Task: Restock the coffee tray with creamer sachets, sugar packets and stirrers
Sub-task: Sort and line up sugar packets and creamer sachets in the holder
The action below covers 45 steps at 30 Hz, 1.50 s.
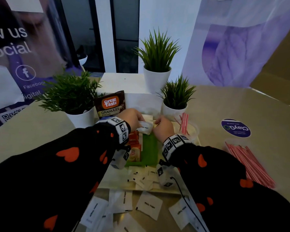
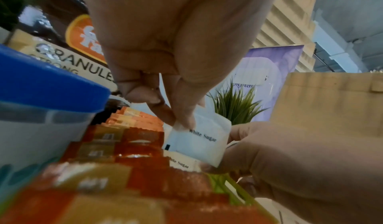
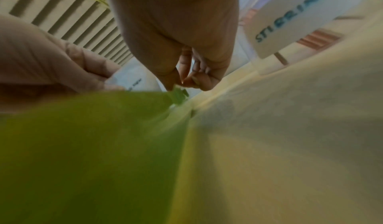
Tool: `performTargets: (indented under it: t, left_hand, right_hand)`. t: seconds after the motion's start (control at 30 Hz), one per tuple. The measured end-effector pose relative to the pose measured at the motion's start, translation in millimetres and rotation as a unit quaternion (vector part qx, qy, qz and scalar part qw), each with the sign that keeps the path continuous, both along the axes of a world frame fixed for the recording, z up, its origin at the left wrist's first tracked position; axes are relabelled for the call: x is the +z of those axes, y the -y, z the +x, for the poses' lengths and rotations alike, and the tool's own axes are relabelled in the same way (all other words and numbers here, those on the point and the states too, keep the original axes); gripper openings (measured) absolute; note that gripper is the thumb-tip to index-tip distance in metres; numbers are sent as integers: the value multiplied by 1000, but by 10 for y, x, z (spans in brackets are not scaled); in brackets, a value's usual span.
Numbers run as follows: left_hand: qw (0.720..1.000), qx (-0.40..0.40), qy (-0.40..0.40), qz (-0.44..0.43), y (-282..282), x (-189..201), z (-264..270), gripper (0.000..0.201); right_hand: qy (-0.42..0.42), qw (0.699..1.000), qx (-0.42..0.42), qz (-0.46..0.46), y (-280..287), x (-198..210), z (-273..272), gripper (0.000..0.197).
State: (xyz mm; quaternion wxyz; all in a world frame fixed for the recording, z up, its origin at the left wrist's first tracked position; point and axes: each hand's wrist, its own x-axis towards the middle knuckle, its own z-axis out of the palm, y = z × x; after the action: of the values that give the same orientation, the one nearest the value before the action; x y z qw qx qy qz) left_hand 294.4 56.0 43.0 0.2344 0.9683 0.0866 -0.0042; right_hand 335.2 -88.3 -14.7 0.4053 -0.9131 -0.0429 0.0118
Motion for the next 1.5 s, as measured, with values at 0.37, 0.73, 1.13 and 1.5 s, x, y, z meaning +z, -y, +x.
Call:
performTargets:
  t: [0.37, 0.73, 1.13, 1.5]
  left_hand:
    - [987, 2, -47, 151, 195, -187, 308, 17]
    - [993, 13, 15, 114, 262, 308, -134, 26]
    - [961, -65, -242, 119, 497, 20, -1017, 30]
    - [951, -41, -227, 205, 674, -128, -1308, 59]
  right_hand:
    - [-60, 993, 91, -33, 402, 169, -246, 25]
    - [-177, 924, 219, -258, 581, 293, -799, 57]
    - [-152, 924, 227, -269, 650, 270, -1108, 49]
    - [-106, 975, 159, -114, 938, 397, -1104, 14]
